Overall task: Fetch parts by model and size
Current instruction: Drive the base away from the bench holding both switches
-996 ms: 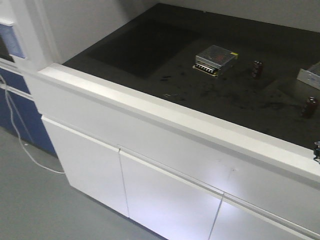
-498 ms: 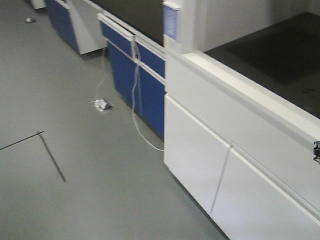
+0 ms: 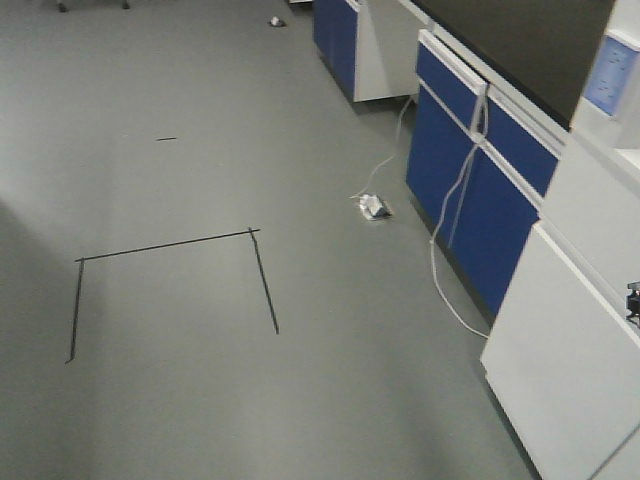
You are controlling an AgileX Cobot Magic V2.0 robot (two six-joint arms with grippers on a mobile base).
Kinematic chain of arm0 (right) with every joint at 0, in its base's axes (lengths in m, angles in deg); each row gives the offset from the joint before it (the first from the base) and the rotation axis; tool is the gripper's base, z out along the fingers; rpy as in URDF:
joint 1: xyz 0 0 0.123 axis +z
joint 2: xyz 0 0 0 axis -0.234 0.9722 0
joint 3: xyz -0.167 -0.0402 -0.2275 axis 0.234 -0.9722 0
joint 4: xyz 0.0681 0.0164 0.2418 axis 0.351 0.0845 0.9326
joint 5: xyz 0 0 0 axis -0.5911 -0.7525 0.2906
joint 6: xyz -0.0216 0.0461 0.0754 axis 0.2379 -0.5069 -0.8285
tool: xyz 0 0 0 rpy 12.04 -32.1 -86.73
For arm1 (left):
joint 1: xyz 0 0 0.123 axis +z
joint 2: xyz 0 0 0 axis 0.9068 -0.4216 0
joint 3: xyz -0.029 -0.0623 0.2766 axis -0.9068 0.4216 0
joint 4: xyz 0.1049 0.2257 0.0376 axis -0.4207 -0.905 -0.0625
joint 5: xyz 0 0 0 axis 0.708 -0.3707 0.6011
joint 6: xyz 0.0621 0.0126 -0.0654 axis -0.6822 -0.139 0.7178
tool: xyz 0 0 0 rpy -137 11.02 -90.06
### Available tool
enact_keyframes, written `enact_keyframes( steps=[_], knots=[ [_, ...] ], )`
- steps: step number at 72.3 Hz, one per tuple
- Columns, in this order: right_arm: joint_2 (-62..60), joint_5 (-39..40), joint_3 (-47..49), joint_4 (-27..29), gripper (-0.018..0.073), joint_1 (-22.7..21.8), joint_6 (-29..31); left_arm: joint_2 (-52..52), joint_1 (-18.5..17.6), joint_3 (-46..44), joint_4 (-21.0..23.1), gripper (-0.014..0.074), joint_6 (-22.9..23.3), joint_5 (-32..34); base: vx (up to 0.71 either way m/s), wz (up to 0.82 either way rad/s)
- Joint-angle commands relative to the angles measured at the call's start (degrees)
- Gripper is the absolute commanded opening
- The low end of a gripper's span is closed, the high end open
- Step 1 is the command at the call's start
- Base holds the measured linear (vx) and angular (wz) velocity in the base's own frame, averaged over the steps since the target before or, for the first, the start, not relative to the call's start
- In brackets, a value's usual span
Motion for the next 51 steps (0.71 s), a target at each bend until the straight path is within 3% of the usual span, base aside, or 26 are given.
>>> enact_keyframes(
  steps=[1, 28, 51],
  knots=[
    [0.50, 4.74, 1.51, -0.63, -0.0010, -0.24, 0.34, -0.35, -0.13, -1.45, 0.00, -0.0006, 0.11, 3.65, 0.11, 0.58],
    [0.50, 4.74, 1.51, -0.63, -0.0010, -0.24, 0.34, -0.35, -0.13, -1.45, 0.00, -0.0006, 0.11, 3.65, 0.15, 0.56],
    [0.50, 4.68, 1.51, -0.63, -0.0010, -0.24, 0.34, -0.35, -0.13, -1.45, 0.00, -0.0006, 0.11, 3.65, 0.28, 0.13]
  ],
)
